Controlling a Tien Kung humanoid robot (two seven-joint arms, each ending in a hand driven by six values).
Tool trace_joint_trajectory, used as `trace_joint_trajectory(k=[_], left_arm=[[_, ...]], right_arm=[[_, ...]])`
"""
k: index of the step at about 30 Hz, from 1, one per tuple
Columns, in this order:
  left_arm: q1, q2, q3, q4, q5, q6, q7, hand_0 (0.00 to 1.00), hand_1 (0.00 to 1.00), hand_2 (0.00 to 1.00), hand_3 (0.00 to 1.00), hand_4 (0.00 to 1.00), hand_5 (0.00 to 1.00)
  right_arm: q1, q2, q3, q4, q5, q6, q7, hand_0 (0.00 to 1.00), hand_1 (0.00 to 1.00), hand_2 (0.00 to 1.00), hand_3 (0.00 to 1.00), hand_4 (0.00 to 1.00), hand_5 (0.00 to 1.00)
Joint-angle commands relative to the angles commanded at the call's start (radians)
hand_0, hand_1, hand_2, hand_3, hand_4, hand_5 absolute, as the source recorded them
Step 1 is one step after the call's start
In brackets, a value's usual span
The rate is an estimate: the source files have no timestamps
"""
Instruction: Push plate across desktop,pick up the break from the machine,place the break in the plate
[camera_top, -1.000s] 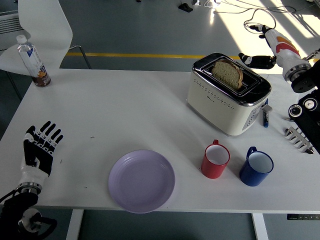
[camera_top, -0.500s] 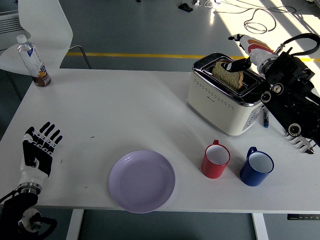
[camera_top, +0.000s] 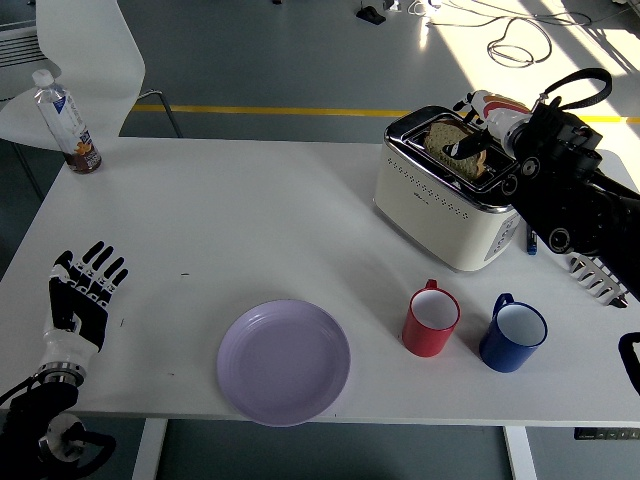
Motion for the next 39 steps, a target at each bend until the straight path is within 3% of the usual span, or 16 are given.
trace_joint_trajectory(k=[1,6,7,12,13,24,25,29,31,39], left_arm=[[0.0,0.0,0.0,0.0,0.0,0.0,0.0,0.799,0.783,0.828,0.732,0.549,0.998],[0.0,0.0,0.0,0.001,0.0,0.001,0.0,0.799,0.783,0.828,0.732,0.549,0.998],[0.0,0.0,0.0,0.002,0.0,0.001,0.0,0.799,0.783,0.826,0.73,0.546,0.998],[-0.003,0.0,0.003,0.003,0.001,0.0,0.001,0.799,0.783,0.826,0.73,0.546,0.998],[-0.003,0.0,0.003,0.003,0.001,0.0,0.001,0.799,0.782,0.825,0.73,0.546,0.998],[-0.003,0.0,0.002,0.003,0.002,0.0,0.0,0.799,0.781,0.825,0.73,0.546,0.998],[-0.003,0.0,0.002,0.003,0.001,0.0,0.0,0.799,0.781,0.824,0.729,0.546,0.998],[-0.004,0.0,0.004,0.004,0.001,-0.001,0.0,0.799,0.781,0.824,0.729,0.546,0.998],[-0.004,0.0,0.003,0.004,0.001,-0.001,0.0,0.799,0.781,0.823,0.729,0.546,0.998],[-0.003,0.0,0.0,0.004,0.002,-0.001,0.0,0.799,0.781,0.823,0.729,0.546,0.998]], right_arm=[[0.003,0.001,-0.009,-0.006,0.006,0.002,-0.001,0.639,0.629,0.597,0.724,0.783,0.298],[0.011,-0.002,-0.037,-0.012,0.024,0.004,0.018,0.639,0.629,0.597,0.724,0.783,0.298],[0.013,-0.001,-0.041,-0.012,0.028,0.002,0.024,0.538,0.575,0.549,0.673,0.735,0.264],[0.017,0.01,-0.061,-0.01,0.043,-0.013,0.046,0.538,0.575,0.549,0.673,0.735,0.264],[0.017,0.012,-0.065,-0.009,0.046,-0.015,0.048,0.456,0.51,0.507,0.588,0.584,0.144],[0.021,0.03,-0.097,-0.023,0.071,-0.029,0.049,0.43,0.487,0.502,0.569,0.562,0.135],[0.022,0.03,-0.097,-0.021,0.069,-0.03,0.048,0.382,0.443,0.485,0.531,0.491,0.083],[0.025,0.028,-0.095,-0.017,0.061,-0.035,0.042,0.382,0.443,0.485,0.531,0.491,0.083],[0.026,0.026,-0.092,-0.013,0.049,-0.038,0.037,0.38,0.421,0.471,0.506,0.435,0.058],[0.022,-0.025,-0.044,0.068,-0.023,-0.026,0.021,0.387,0.419,0.465,0.5,0.422,0.049]])
